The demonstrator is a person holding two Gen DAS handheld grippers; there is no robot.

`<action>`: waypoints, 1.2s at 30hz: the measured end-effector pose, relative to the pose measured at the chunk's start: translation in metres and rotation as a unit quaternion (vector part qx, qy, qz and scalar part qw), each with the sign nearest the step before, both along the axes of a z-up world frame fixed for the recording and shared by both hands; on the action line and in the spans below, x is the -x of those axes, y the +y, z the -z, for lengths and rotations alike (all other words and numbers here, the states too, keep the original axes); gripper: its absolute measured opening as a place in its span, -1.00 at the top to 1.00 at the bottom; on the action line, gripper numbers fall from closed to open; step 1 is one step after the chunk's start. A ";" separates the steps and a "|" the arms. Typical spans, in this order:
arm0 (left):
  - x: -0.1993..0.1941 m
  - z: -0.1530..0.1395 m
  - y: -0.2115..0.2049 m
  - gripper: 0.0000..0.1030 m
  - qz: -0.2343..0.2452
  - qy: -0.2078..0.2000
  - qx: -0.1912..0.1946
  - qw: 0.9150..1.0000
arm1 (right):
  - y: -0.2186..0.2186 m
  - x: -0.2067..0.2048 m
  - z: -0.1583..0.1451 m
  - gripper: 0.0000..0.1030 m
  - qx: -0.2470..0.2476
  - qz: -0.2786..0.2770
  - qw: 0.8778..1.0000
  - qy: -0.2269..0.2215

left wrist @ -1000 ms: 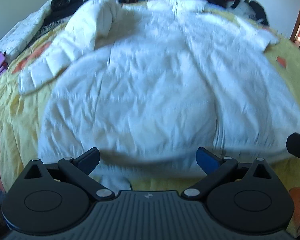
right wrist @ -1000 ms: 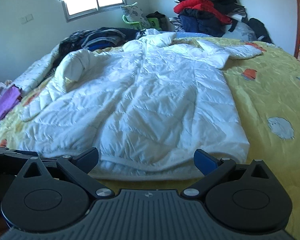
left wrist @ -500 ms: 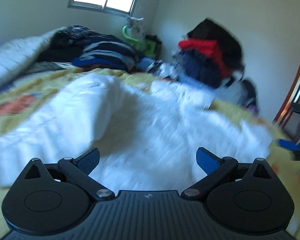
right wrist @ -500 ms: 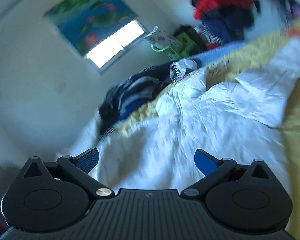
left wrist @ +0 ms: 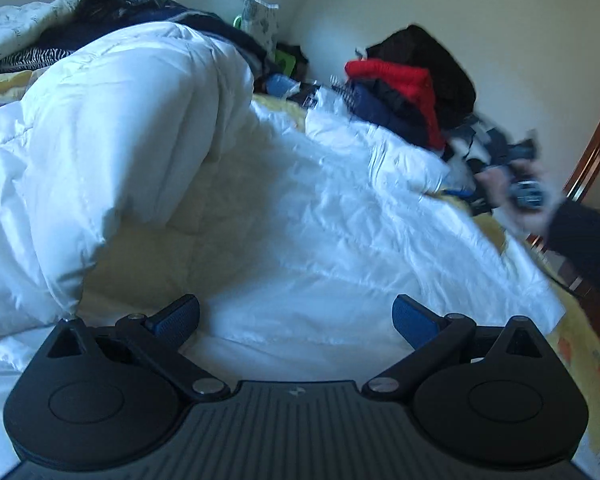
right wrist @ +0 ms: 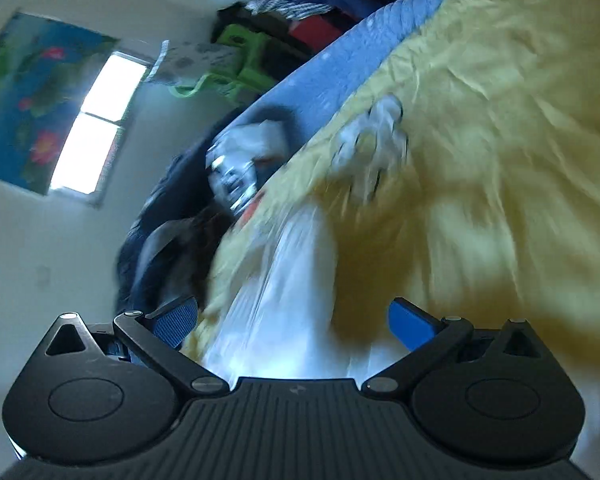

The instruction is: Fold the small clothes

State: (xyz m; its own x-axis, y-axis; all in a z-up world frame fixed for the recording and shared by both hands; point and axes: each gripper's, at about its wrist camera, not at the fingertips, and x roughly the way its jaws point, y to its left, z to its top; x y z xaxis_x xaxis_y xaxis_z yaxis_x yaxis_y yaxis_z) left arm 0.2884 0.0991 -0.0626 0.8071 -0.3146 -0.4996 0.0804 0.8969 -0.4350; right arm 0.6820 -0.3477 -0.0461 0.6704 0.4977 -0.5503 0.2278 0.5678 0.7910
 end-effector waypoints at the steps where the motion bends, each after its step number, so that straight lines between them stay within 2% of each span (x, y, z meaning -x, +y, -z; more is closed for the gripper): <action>1: 0.000 0.002 0.003 -1.00 -0.001 -0.002 0.013 1.000 | 0.001 -0.017 0.010 -0.98 -0.005 -0.003 1.000 0.006; 3: 0.000 0.004 0.012 -1.00 -0.006 -0.006 0.045 0.999 | 0.004 -0.047 0.032 -0.97 -0.044 -0.018 0.998 0.029; 5: -0.001 0.004 0.015 -1.00 -0.007 -0.008 0.054 0.998 | 0.014 -0.065 0.042 -0.97 -0.059 -0.039 0.997 0.036; 7: 0.000 0.003 0.014 -1.00 -0.008 -0.009 0.053 0.999 | 0.027 -0.075 0.043 -0.97 -0.058 -0.057 0.997 0.001; 10: 0.000 0.003 0.015 -1.00 -0.008 -0.010 0.059 0.998 | 0.043 -0.078 0.039 -0.54 -0.028 -0.079 0.994 -0.066; 12: 0.001 0.002 0.016 -1.00 -0.008 -0.010 0.061 0.998 | 0.053 -0.079 0.039 0.13 0.005 -0.111 0.991 -0.069; 14: 0.003 0.001 0.017 -1.00 -0.009 -0.011 0.062 0.998 | 0.063 -0.074 0.038 0.24 0.037 -0.124 0.990 -0.063; 15: 0.003 0.001 0.016 -1.00 -0.010 -0.011 0.061 0.998 | 0.065 -0.072 0.037 0.43 0.040 -0.130 0.989 -0.064; 17: 0.002 0.002 0.016 -1.00 -0.010 -0.011 0.061 0.998 | 0.065 -0.064 0.030 0.63 0.054 -0.119 0.989 -0.074; 20: 0.002 0.002 0.016 -1.00 -0.011 -0.011 0.061 0.998 | 0.069 -0.056 0.008 0.67 0.071 -0.126 0.984 -0.104; 23: 0.002 0.001 0.017 -1.00 -0.012 -0.011 0.062 0.998 | 0.080 -0.045 -0.021 0.73 0.116 -0.151 0.969 -0.157; 26: 0.002 0.001 0.017 -1.00 -0.011 -0.012 0.062 0.998 | 0.095 -0.020 -0.059 0.75 0.183 -0.194 0.940 -0.212; 27: 0.002 0.001 0.016 -1.00 -0.011 -0.012 0.063 0.998 | 0.103 -0.009 -0.071 0.75 0.206 -0.212 0.927 -0.231; 31: 0.002 0.001 0.016 -1.00 -0.012 -0.012 0.063 0.998 | 0.134 0.060 -0.113 0.76 0.278 -0.300 0.858 -0.310; 32: 0.002 0.001 0.016 -1.00 -0.012 -0.012 0.063 0.998 | 0.142 0.089 -0.121 0.76 0.301 -0.329 0.831 -0.334; 33: 0.002 0.001 0.016 -1.00 -0.012 -0.012 0.063 0.998 | 0.152 0.122 -0.124 0.75 0.336 -0.363 0.791 -0.360; 34: 0.002 0.001 0.016 -1.00 -0.013 -0.012 0.063 0.998 | 0.160 0.157 -0.122 0.75 0.374 -0.398 0.745 -0.382; 35: 0.002 0.001 0.016 -1.00 -0.012 -0.012 0.063 0.998 | 0.162 0.187 -0.117 0.66 0.405 -0.417 0.713 -0.392; 36: 0.002 0.001 0.016 -1.00 -0.012 -0.012 0.062 0.998 | 0.157 0.205 -0.105 0.57 0.416 -0.430 0.705 -0.380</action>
